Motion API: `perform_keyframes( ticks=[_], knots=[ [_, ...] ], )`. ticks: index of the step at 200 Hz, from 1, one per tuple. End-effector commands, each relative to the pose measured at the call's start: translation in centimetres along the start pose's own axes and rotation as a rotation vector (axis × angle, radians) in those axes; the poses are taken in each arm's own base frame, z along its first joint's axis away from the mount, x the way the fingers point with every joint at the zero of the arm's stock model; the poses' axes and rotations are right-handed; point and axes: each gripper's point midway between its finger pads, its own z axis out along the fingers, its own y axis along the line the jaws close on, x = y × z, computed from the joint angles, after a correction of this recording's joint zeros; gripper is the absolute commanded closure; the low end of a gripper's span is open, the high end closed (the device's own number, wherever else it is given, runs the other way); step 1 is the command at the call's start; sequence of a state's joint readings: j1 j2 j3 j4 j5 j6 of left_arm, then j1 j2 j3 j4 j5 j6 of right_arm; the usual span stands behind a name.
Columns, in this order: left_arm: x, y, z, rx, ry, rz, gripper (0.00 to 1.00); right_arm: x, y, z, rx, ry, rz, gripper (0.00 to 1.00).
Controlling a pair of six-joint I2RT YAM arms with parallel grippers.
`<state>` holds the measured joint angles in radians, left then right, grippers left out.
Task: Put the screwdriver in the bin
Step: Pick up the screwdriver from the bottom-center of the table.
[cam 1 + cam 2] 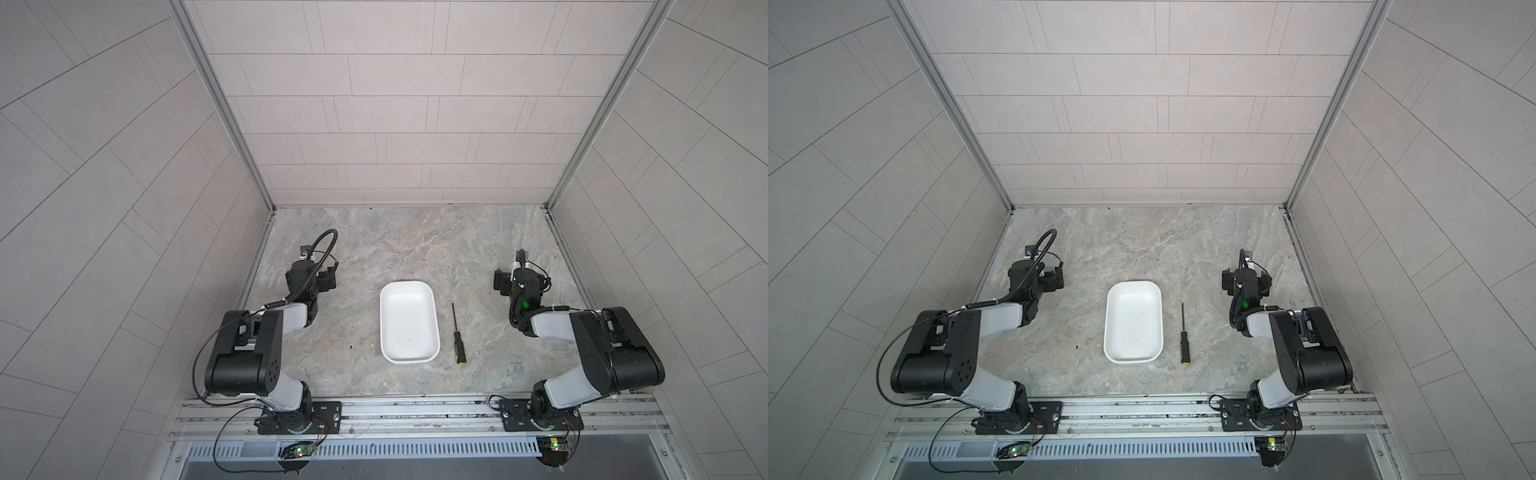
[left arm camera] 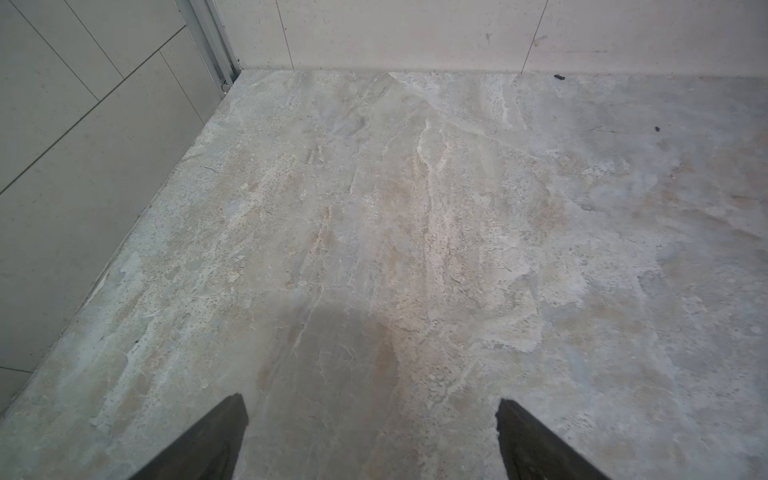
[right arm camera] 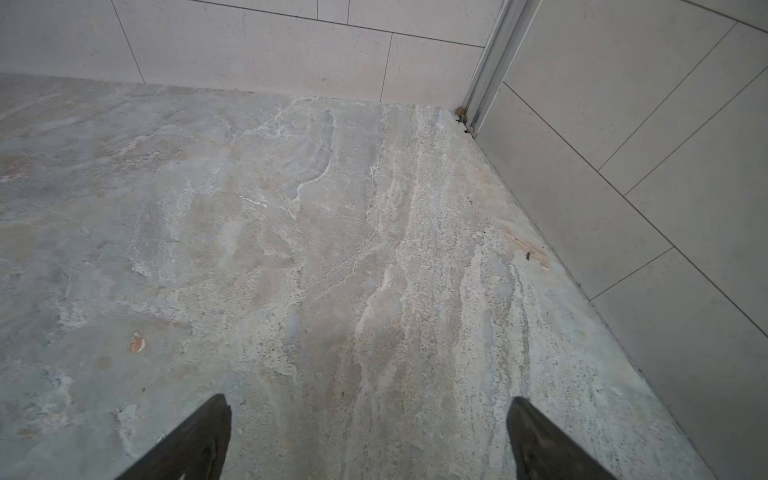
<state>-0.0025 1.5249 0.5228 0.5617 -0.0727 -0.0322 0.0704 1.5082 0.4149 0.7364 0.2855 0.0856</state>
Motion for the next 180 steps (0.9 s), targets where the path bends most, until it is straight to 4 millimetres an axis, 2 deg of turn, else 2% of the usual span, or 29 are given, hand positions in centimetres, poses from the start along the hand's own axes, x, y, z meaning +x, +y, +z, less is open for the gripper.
perform_keyframes(
  ticks=[1, 86, 112, 130, 141, 150, 163, 165, 168, 180],
  knots=[
    [-0.8, -0.1, -0.1, -0.003, -0.018, 0.008, 0.0, -0.4, -0.1, 0.1, 0.011, -0.009, -0.008, 0.01],
    [-0.8, -0.1, -0.1, -0.002, -0.019, 0.008, 0.0, -0.5, -0.1, 0.1, 0.012, -0.009, -0.006, 0.01],
    [-1.1, 0.0, -0.2, -0.009, -0.021, 0.003, 0.0, -0.5, -0.1, 0.0, 0.013, -0.013, -0.005, 0.05],
    [-1.7, 0.7, -0.1, -0.058, 0.109, -0.009, 0.0, -0.5, -0.1, 0.0, 0.013, -0.013, -0.006, 0.08],
    [-2.2, 0.4, 0.0, -0.047, 0.172, 0.002, 0.0, -0.7, -0.4, -0.1, 0.037, -0.01, -0.012, 0.09],
    [-2.5, -0.1, -0.3, -0.023, 0.196, -0.007, 0.0, -1.5, -0.9, -0.3, 0.058, 0.035, -0.017, 0.08],
    [-3.0, -0.8, -1.2, 0.011, 0.187, -0.037, 0.0, -3.9, -1.5, -0.8, 0.087, 0.074, -0.032, 0.1],
    [-3.0, -1.0, -1.4, 0.017, 0.183, -0.04, 0.0, -3.7, -1.6, -0.9, 0.093, 0.089, -0.041, 0.1],
    [-3.1, -1.1, -1.7, 0.022, 0.178, -0.045, 0.0, -5.2, -1.7, -0.9, 0.096, 0.077, -0.037, 0.09],
    [-3.3, -1.7, -3.1, 0.033, 0.155, -0.059, 0.0, -6.9, -1.6, -1.4, 0.081, 0.129, -0.068, 0.09]
  ],
)
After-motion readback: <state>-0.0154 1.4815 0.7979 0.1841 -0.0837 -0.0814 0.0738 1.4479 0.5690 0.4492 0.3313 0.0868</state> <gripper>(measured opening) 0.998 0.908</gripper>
